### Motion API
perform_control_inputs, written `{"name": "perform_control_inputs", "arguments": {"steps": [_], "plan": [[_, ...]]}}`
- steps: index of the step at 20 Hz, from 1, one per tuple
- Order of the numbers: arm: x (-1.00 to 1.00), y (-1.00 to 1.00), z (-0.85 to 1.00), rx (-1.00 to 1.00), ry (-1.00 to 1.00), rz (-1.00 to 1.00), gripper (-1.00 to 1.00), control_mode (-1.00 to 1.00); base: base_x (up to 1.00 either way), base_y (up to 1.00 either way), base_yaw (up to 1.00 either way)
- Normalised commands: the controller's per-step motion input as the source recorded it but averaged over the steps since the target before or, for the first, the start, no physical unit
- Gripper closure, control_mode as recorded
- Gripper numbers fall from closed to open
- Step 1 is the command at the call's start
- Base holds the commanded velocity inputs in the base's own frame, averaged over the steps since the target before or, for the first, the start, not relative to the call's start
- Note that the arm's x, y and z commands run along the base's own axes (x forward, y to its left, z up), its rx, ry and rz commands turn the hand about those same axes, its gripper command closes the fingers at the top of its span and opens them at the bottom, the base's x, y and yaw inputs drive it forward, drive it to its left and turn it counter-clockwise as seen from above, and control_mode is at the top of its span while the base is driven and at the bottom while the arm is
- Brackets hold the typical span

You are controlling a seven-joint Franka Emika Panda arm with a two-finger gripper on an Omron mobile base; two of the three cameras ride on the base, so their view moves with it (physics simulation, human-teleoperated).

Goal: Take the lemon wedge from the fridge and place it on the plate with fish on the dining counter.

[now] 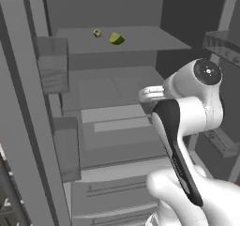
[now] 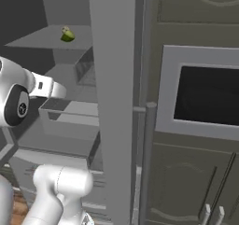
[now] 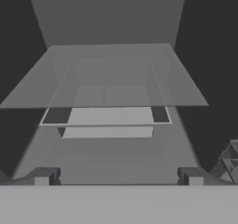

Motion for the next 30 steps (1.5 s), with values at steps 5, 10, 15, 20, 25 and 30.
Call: {"name": "perform_control_inputs", "arguments": {"steps": [5,10,15,20,25,30], "plan": [[0.0,0.0,0.0,0.0,0.0,0.0,-1.0,1.0,0.82,-0.02,-0.08],[0.0,0.0,0.0,0.0,0.0,0.0,-1.0,1.0,0.38,0.49,-0.07],[0.0,0.0,0.0,0.0,0.0,0.0,-1.0,1.0,0.0,0.34,0.0],[0.0,0.0,0.0,0.0,0.0,0.0,-1.0,1.0,-0.23,0.21,0.0],[0.0,0.0,0.0,0.0,0.0,0.0,-1.0,1.0,0.38,0.02,-0.03],[0.0,0.0,0.0,0.0,0.0,0.0,-1.0,1.0,0.8,0.0,0.0]]}}
